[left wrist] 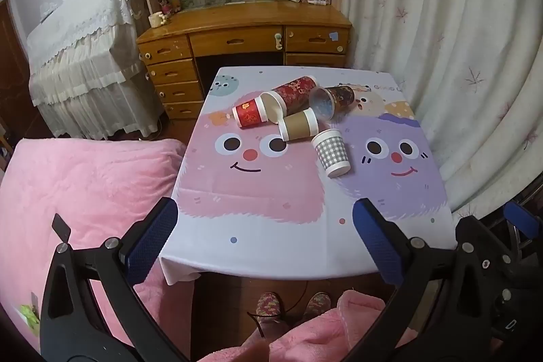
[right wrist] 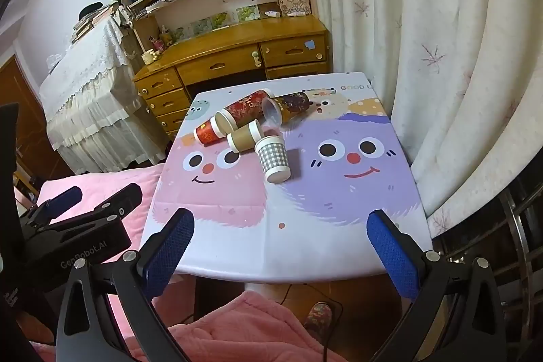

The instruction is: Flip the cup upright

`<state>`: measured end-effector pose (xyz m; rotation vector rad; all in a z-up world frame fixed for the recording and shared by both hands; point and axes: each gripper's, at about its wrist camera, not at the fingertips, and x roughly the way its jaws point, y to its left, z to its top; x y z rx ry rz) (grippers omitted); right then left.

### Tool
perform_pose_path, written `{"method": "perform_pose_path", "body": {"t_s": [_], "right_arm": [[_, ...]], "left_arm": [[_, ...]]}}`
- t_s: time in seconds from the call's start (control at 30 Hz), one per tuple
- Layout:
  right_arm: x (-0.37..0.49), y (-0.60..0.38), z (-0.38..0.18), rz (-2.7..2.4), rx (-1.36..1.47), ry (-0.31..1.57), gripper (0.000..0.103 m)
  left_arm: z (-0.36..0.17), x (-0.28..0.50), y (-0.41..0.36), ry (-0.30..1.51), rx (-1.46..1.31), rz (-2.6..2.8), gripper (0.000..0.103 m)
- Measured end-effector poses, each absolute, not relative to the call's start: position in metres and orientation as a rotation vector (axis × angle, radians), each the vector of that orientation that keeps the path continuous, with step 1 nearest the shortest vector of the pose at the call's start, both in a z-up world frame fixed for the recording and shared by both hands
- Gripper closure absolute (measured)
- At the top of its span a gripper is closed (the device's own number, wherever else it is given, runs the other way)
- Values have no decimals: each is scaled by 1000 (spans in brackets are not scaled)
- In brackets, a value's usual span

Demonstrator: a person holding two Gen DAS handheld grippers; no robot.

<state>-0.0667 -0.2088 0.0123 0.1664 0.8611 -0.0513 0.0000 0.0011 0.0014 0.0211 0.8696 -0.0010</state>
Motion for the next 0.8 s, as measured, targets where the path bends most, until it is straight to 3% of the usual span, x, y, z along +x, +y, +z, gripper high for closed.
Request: {"method": "perform_pose_path", "body": {"t_s": [0.8], "right_arm": [[-67,-202,15,-42,164,858,0]], "left_arm": [[16,-14,-9,831,69,-5,1]]}}
